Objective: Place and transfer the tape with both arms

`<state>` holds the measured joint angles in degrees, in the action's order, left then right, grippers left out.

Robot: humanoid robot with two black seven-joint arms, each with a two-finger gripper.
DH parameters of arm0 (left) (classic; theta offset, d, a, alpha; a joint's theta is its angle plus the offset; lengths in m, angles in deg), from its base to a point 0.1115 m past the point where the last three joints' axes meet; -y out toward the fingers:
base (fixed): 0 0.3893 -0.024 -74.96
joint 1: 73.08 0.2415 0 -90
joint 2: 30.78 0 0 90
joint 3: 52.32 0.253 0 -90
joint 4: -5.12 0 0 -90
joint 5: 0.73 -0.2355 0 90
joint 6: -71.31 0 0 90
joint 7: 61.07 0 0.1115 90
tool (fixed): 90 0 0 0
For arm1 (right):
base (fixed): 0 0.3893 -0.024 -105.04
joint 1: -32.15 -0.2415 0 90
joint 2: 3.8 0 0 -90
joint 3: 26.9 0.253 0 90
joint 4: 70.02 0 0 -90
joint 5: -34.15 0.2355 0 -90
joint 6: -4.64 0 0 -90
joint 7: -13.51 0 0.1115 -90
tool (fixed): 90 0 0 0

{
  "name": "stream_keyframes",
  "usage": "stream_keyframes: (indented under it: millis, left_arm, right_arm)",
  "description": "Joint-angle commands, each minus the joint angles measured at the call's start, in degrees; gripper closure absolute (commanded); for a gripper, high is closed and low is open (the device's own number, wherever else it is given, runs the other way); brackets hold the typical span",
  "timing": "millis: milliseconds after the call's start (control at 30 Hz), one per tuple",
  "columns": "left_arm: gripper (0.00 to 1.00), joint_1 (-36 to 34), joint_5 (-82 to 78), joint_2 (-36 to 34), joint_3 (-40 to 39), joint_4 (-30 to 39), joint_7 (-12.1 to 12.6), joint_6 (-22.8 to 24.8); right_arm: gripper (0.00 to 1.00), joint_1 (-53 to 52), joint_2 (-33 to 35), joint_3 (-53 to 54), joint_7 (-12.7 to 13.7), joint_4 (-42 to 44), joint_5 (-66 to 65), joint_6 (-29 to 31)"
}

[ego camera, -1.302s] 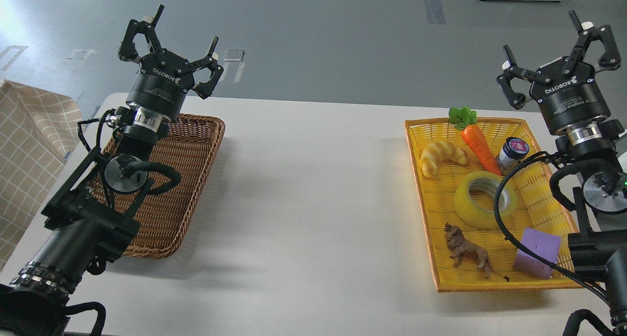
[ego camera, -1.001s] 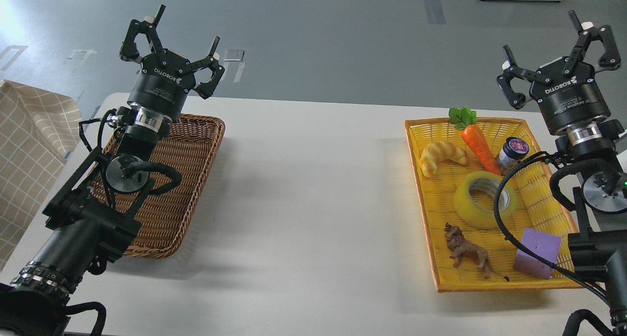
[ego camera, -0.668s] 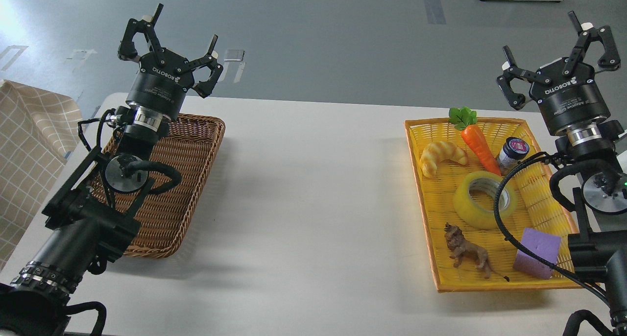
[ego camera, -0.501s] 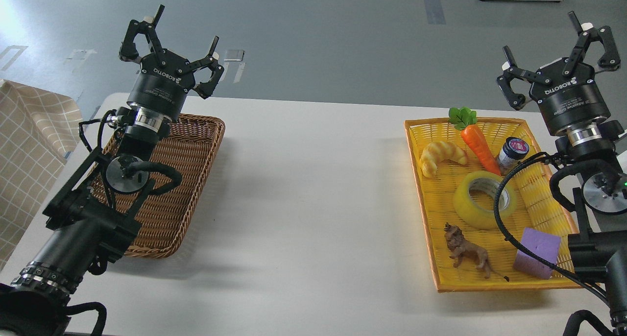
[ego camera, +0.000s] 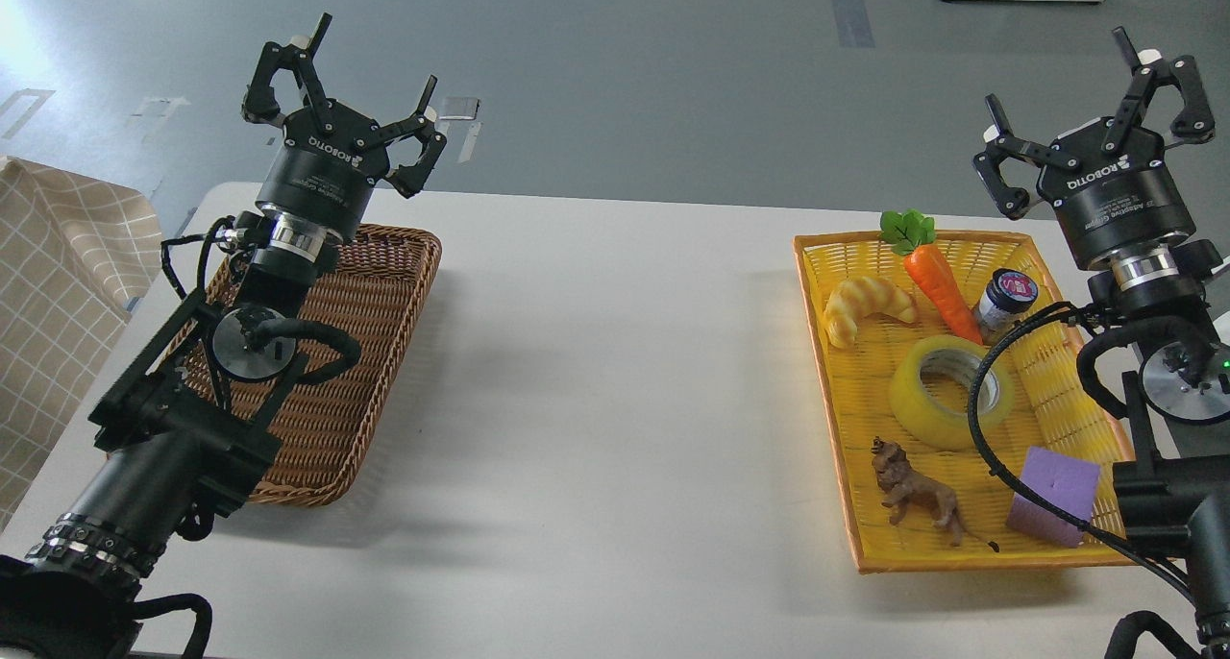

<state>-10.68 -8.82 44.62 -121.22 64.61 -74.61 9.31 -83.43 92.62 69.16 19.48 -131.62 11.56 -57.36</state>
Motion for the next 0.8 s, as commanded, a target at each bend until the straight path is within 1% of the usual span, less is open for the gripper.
stream_keyframes:
  millis: [0, 267, 567, 768]
  left_arm:
    - [0.02, 0.0, 0.0, 0.0, 0.0, 0.0, -0.2, 0.0]
    - [0.02, -0.1, -0.2, 0.0, 0.0, 0.1, 0.1, 0.0]
    - [0.02, 0.0, -0.2, 0.2, 0.0, 0.1, -0.3, 0.0]
    - [0.02, 0.1, -0.2, 0.3, 0.1, 0.2, -0.2, 0.0]
  right_arm:
    - [0.00, 0.0, -0.1, 0.0, 0.0, 0.0, 0.0, 0.0]
    - [0.00, 0.0, -0.1, 0.0, 0.0, 0.0, 0.0, 0.0]
    - [0.00, -0.1, -0.1, 0.0, 0.0, -0.1, 0.0, 0.0]
    - [0.00, 0.0, -0.1, 0.1, 0.0, 0.0, 0.0, 0.0]
